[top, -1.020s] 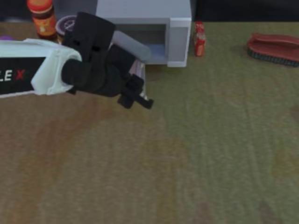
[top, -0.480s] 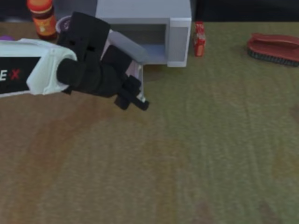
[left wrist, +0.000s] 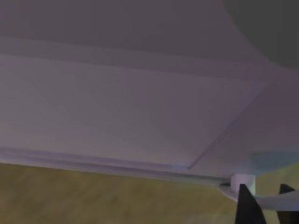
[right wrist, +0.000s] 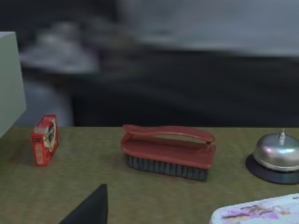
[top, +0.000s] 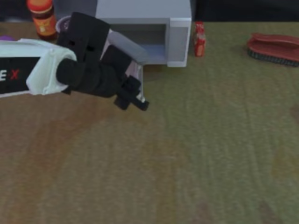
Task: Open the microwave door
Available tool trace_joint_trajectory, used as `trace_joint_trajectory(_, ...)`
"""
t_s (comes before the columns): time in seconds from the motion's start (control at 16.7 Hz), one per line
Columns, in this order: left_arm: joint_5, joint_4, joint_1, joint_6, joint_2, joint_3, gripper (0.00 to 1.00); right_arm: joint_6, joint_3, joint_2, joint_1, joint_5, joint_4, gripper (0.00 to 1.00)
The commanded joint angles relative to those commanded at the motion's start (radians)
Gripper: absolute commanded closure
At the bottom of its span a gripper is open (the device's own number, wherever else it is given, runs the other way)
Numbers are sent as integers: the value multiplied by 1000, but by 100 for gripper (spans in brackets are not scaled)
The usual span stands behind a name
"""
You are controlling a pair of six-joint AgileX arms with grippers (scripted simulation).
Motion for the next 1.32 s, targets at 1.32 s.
trace_joint_trajectory(1.32,62,-23,35,82,-14,-14,100,0,0,0,0,0,0,0)
